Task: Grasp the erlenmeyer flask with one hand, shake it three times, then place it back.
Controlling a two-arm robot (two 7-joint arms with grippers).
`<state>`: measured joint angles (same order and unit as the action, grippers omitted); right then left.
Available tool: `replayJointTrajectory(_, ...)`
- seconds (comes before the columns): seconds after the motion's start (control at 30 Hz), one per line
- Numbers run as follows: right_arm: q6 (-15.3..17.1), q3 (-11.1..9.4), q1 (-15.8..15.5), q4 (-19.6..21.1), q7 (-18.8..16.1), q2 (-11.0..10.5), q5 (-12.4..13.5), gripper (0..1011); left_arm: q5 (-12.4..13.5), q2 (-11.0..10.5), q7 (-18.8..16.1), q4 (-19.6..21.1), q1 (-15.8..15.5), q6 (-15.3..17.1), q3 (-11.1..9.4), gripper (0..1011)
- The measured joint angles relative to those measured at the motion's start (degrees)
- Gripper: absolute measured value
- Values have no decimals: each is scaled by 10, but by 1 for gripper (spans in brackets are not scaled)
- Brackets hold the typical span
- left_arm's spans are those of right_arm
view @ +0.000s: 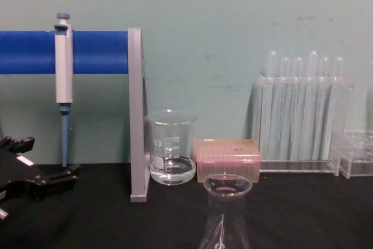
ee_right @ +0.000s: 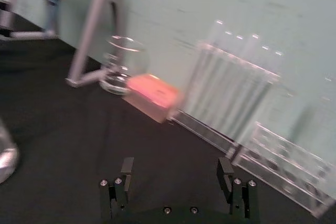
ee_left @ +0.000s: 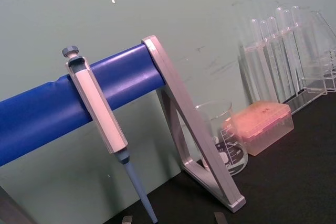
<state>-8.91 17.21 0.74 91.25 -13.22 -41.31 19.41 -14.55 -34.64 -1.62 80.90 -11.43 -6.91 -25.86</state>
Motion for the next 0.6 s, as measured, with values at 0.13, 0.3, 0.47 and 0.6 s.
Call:
replayJointTrajectory(0.13, -12, 3, -3, 9, -42, -5, 10, 1000, 0, 0, 0, 0, 0, 0, 0, 1001)
replayJointTrajectory(0.3, -26, 10, 2, 12, -92, -4, 20, 1000, 0, 0, 0, 0, 0, 0, 0, 1001)
replayJointTrajectory(0.47, -36, 19, 13, 10, -135, 0, 28, 1000, 0, 0, 0, 0, 0, 0, 0, 1001)
replayJointTrajectory(0.6, -40, 27, 23, 6, -166, 5, 32, 1000, 0, 0, 0, 0, 0, 0, 0, 1001)
